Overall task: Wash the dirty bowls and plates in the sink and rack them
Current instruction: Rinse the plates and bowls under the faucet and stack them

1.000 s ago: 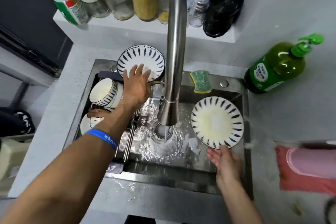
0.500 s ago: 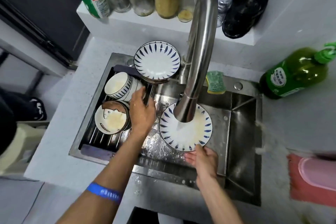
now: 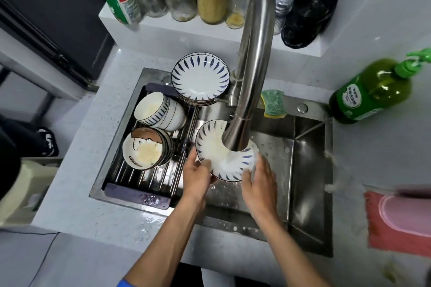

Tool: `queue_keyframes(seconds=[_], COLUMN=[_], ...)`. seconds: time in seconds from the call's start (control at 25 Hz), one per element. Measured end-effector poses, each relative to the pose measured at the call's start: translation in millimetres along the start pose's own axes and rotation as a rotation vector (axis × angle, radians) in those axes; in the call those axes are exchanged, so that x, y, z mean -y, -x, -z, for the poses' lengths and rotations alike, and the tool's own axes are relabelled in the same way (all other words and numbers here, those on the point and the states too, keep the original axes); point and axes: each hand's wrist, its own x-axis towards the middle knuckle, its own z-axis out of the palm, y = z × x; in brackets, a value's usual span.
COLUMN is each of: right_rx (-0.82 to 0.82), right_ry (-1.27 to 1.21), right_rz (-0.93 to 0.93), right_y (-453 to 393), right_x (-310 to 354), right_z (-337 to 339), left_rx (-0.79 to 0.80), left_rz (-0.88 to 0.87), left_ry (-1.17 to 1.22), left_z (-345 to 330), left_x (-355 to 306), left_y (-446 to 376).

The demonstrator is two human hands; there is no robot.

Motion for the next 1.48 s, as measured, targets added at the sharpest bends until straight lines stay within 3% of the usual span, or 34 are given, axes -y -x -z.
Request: queue_keyframes(seconds=[0.04,0.12,0.24,0.32,0.4,0.48,0.64,0.72,0.8,0.84,0.92,0.96,1.0,1.08,1.24,1.36,1.4,1.48], right_rx=[-0.016,0.085,0.085,0.001,-0.03,0.0,0.133,0.149,0.184,0.206,0.213,0.194,0.156,0.13,0.224,0.267,0.258,0.233], right_ry=[0.07,0.049,-0.075,-0.17,-0.233,-0.392,-1.096,-1.249,-1.311,-1.334,-1.348,-1.332,-1.305,-1.269,-1.397,-1.602,-1.653,-1.733], right_rz=[0.24,0.504,0.569,0.575,0.472,0.255,-0.32,-0.408,-0.409,-0.402,-0.385,-0.392,-0.403,-0.375,-0.371,-0.439,-0.466,-0.515], right_y=[8.4,20.0,24.6,23.1,25.4,24.0,19.7,22.1,26.6,28.9,27.7,24.4,20.7,18.9,33.1,22.3,19.6,15.8], right_x=[0.6,4.3,6.0,11.1,10.7,10.5,20.7,22.4,24.9,26.4,29.7,31.0,30.3,32.5,40.5,40.1,38.6,31.9], right_z=[-6.8,-16.8,-24.7,-20.7,-19.6,-20.6,-11.3,-4.0,-0.3,0.8,1.6,1.6,0.3,-0.7,-4.6,-9.4,-10.4,-13.1], left_rx=[-0.036,-0.061,-0.054,-0.031,0.061,0.223,0.509,0.608,0.567,0.469,0.387,0.381,0.423,0.523,0.19,0.115,0.101,0.07], left_rz=[-0.051,-0.138,-0.292,-0.279,-0.15,-0.076,-0.567,-0.672,-0.586,-0.452,-0.303,-0.302,-0.451,-0.524,-0.251,-0.153,-0.092,0.064], left_ry=[-0.019,-0.077,-0.204,-0.284,-0.355,-0.459,-0.822,-0.94,-0.994,-0.985,-0.867,-0.841,-0.924,-0.953,-0.773,-0.682,-0.601,-0.204], left_z=[2.2,-3.1,-14.1,-16.1,-15.4,-16.1,-16.8,-16.7,-30.1,-35.3,-46.6,-49.3,-50.2,-50.2,-30.0,1.0,11.5,22.8], left_x=[1.0,-8.0,-19.3,-23.4,-29.5,-23.2,7.3,11.1,-8.2,-22.2,-41.4,-43.1,-36.0,-28.9,-47.9,-35.4,-27.5,-17.2], left_y=[-0.6,12.3,28.3,22.6,12.3,16.3,49.6,37.3,15.1,2.9,-8.2,-9.3,-11.6,-6.0,-33.5,-43.2,-43.1,-38.7])
